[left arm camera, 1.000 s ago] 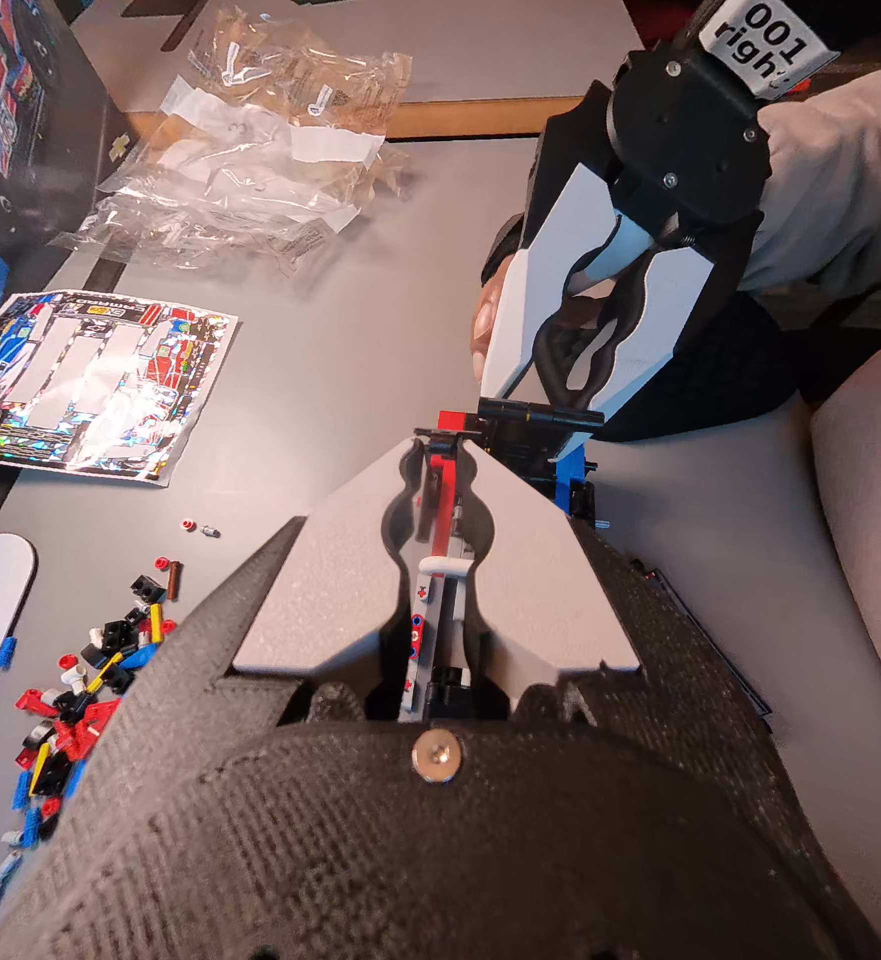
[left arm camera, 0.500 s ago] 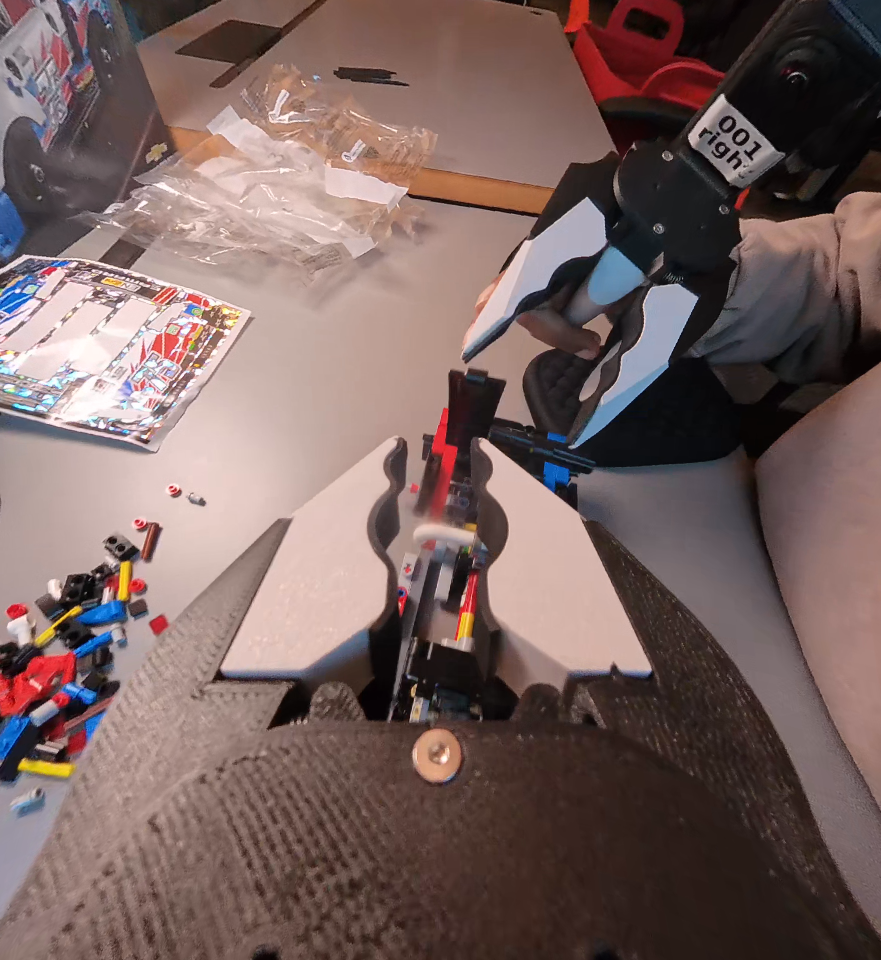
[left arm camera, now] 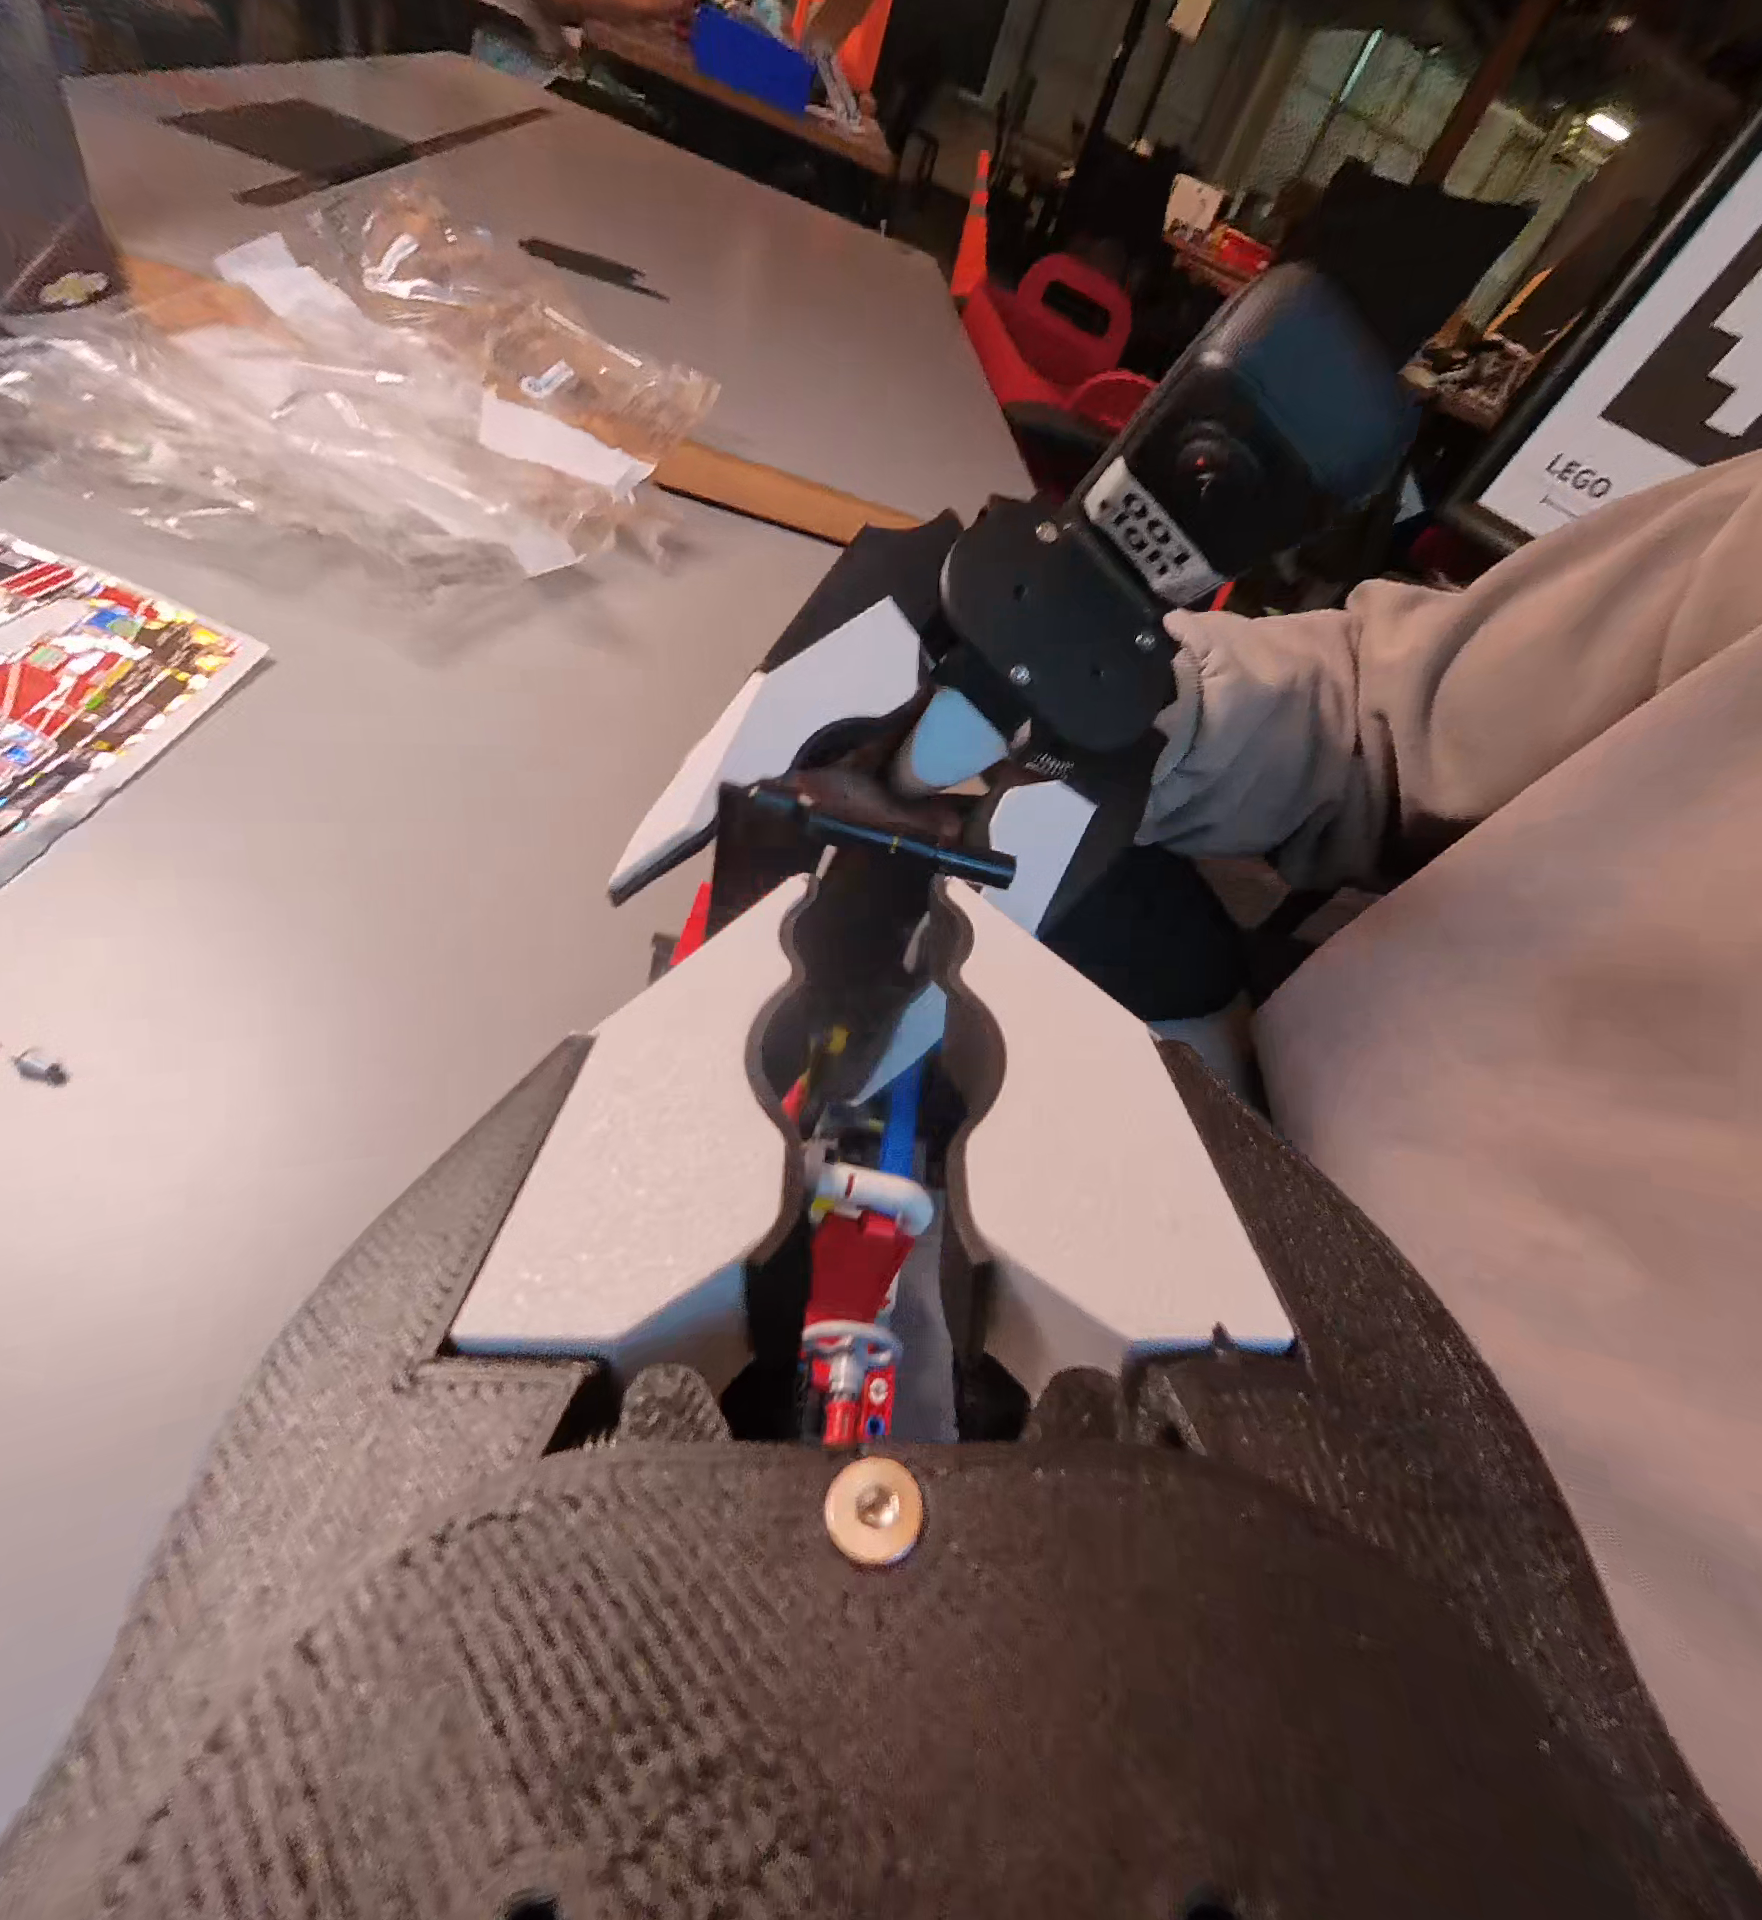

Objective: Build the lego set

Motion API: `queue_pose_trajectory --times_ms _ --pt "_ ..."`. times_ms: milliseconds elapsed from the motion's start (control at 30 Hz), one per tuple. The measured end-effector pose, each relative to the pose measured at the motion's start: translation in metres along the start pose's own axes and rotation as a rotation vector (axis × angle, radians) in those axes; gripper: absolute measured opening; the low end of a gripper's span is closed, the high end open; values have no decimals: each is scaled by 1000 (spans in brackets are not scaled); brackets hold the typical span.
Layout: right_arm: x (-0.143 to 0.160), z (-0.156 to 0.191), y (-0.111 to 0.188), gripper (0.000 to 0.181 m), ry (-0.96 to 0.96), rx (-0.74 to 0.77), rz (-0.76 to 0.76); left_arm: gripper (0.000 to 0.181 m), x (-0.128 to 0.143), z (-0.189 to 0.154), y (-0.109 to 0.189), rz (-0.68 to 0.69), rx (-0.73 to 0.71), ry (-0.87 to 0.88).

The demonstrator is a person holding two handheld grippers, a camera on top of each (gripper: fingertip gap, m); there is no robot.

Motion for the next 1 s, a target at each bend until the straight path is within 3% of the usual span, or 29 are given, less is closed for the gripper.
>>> queue_pose_trajectory --times_ms 167,333,500,567,667,767,867,1000 --pt "12 -3 17 42 -55 70 -81 17 -15 -13 -24 54 -28 -134" --pt "27 -7 23 32 -174 23 -140 18 -12 -13 -1 44 -61 -176" --pt "36 -14 25 38 -255 -14 -162 28 23 17 18 293 -291 -141" --pt "38 -16 28 38 -277 -11 -164 39 33 20 18 365 -314 -128" --pt "37 -16 43 49 -300 14 -165 71 47 15 17 437 -263 -92" --pt "24 -19 70 61 -314 84 -167 94 60 11 19 467 -240 -74" --pt "-12 -18 85 74 -273 133 -95 104 72 10 16 521 -274 -110" --pt "-59 -14 63 81 -122 190 132 102 83 12 6 587 -327 -158"
Point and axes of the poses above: each gripper's, where its closed fingertips meet, y back along the fingers, x out of its underside, z = x × y across the jaws, the point moved 10 cm from there along y, back along the fingers, and after that the axes turned 13 degrees about z, right-handed, at the moved point
